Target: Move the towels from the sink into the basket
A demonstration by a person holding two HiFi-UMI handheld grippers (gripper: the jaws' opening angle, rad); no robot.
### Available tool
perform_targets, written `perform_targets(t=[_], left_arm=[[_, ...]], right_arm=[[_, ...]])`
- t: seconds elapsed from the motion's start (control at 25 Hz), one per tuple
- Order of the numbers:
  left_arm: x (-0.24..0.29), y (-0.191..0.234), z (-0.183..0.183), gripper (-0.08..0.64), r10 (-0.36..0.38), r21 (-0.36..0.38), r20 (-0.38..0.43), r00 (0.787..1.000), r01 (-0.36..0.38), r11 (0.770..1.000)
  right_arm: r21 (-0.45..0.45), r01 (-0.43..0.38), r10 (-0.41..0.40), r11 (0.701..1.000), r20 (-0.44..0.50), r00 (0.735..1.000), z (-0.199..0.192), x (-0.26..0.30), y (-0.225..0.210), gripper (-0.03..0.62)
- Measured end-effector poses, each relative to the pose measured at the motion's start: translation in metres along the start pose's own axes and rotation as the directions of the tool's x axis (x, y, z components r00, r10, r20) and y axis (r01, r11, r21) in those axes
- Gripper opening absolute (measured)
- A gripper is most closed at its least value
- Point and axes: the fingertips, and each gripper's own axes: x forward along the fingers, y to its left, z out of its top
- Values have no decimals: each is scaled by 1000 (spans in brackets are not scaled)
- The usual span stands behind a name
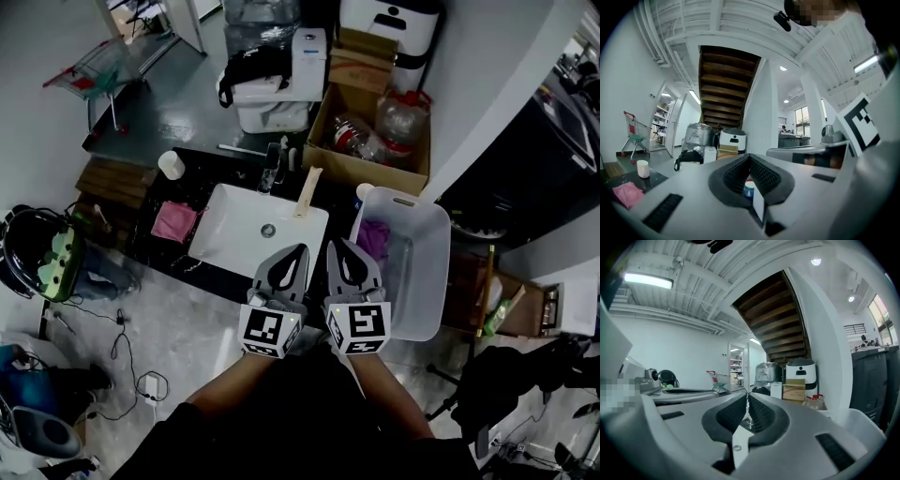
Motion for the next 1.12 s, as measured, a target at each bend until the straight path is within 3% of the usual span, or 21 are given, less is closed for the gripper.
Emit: perform_targets(t=[0.4, 0.56, 1.12], left_arm=[[-66, 77, 5, 2, 43, 4, -4, 999, -43, 999], [-92, 108, 5, 2, 41, -38, -1, 999, -41, 998], [-170, 191, -13, 3, 83, -53, -35, 996, -85, 995]], right_arm=[[-19, -70, 69, 997, -10, 998, 2, 28, 108, 31], [-16, -83, 83, 996, -21, 996, -3, 38, 147, 31], [-5, -117, 116, 993, -73, 991, -31, 68, 249, 31]])
